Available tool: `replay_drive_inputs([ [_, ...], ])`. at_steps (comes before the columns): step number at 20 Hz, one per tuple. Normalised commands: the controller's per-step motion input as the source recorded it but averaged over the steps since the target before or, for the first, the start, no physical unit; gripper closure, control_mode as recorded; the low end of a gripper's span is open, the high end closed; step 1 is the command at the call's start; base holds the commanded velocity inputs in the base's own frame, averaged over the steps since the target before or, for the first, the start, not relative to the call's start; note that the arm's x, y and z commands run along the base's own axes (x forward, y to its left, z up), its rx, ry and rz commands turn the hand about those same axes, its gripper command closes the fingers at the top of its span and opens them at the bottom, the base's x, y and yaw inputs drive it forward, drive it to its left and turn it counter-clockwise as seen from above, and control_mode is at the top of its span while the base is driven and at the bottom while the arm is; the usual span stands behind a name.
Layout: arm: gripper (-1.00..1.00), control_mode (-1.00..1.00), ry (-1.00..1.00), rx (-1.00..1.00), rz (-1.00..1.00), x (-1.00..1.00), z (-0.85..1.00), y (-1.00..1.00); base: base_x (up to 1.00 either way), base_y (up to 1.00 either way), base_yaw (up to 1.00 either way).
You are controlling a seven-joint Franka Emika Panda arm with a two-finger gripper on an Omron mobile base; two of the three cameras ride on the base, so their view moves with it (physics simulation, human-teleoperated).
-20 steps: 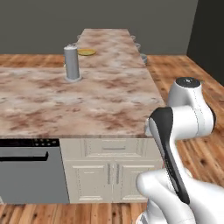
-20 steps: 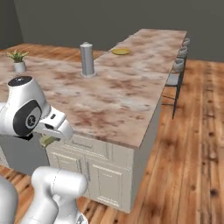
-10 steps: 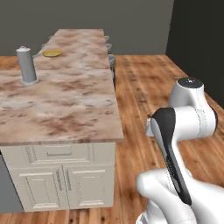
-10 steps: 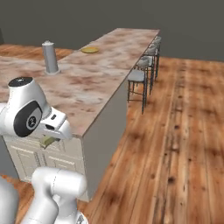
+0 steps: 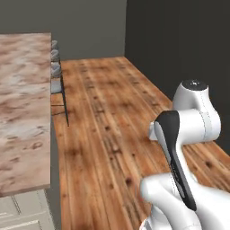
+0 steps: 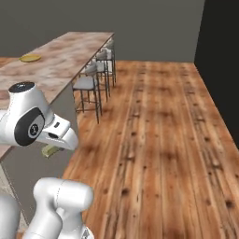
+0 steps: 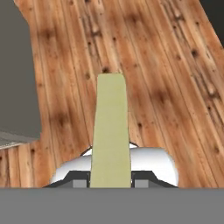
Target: Retrieve the butter from the fridge and place it on a plate on the dining table. Then retrieve the butter knife by the fridge and place it near the plate.
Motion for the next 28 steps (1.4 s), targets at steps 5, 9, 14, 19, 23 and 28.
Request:
replay_drive_inputs([
  [5,1.0,1.0,0.0,0.0,0.0,0.0,0.0,0.0,0.81,-0.92,0.0],
  [9,1.0,1.0,0.0,0.0,0.0,0.0,0.0,0.0,1.0,-0.5,0.02],
  [14,1.0,1.0,0.0,0.0,0.0,0.0,0.0,0.0,1.0,0.04,-0.01],
  [19,1.0,1.0,0.0,0.0,0.0,0.0,0.0,0.0,1.0,0.25,-0.08],
  [23,1.0,1.0,0.0,0.0,0.0,0.0,0.0,0.0,1.0,-0.03,-0.01],
  [28,1.0,1.0,0.0,0.0,0.0,0.0,0.0,0.0,1.0,0.1,-0.01],
])
